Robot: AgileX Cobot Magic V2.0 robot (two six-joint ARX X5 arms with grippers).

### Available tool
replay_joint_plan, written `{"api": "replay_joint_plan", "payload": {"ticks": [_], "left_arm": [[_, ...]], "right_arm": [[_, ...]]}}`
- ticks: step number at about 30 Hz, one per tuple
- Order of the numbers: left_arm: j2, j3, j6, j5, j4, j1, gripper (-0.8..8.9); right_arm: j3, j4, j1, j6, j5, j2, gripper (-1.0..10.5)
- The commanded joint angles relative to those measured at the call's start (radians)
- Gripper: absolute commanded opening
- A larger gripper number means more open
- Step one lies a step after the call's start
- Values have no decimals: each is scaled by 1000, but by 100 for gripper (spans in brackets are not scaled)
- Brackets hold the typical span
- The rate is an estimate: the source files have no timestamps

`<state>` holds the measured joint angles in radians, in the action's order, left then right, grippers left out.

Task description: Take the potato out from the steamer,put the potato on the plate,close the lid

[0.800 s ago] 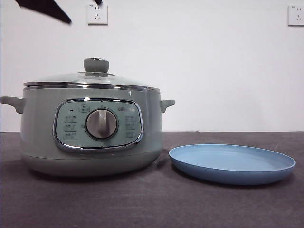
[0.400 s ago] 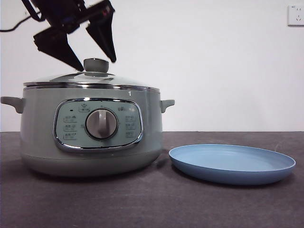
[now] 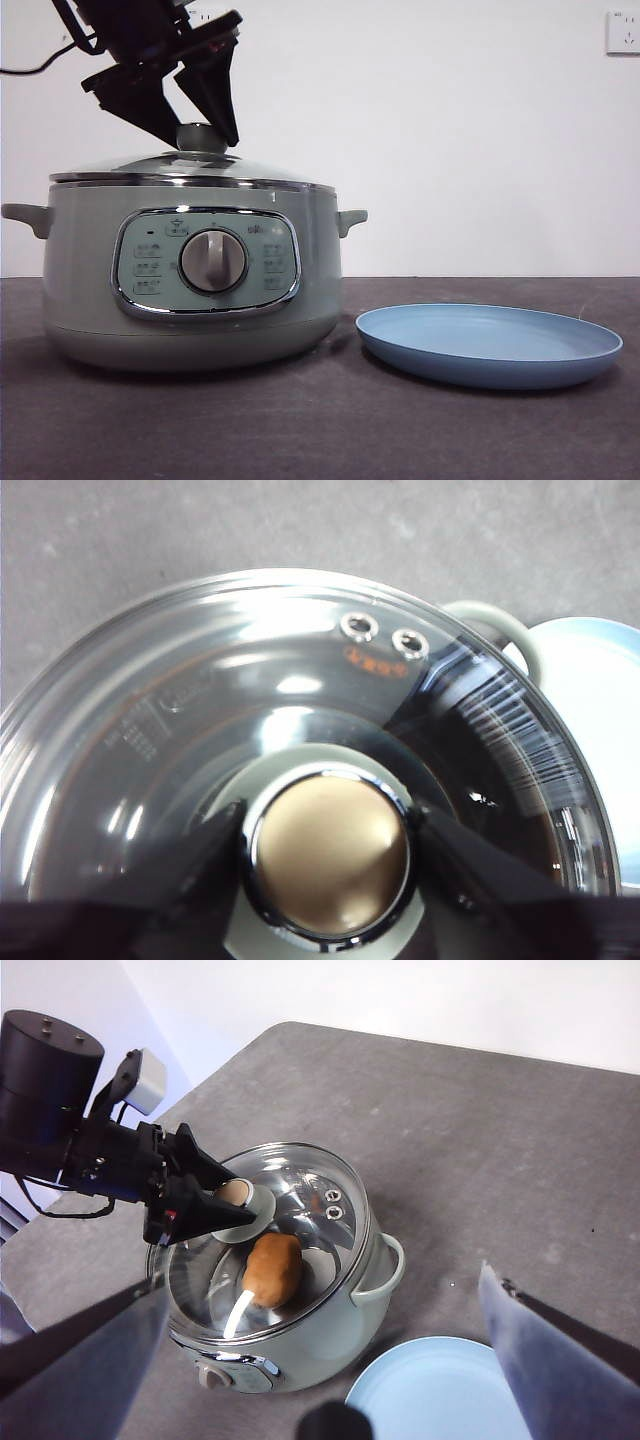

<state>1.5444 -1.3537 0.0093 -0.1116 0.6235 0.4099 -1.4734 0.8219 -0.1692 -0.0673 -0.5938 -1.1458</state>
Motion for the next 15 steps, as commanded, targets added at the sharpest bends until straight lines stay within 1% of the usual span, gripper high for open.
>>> {"api": "replay_joint_plan", "payload": {"ticks": [1, 9, 15], "left_arm": [[14, 11, -4, 7, 7, -4, -8], [13, -8, -4, 5, 27, -4, -8], [13, -123, 6, 5, 122, -4, -8]], "right_arm": [[-5, -4, -1, -3, 2, -3, 626], [-5, -5, -1, -4, 1, -3, 626], [-5, -5, -1, -1, -2, -3, 626]]}}
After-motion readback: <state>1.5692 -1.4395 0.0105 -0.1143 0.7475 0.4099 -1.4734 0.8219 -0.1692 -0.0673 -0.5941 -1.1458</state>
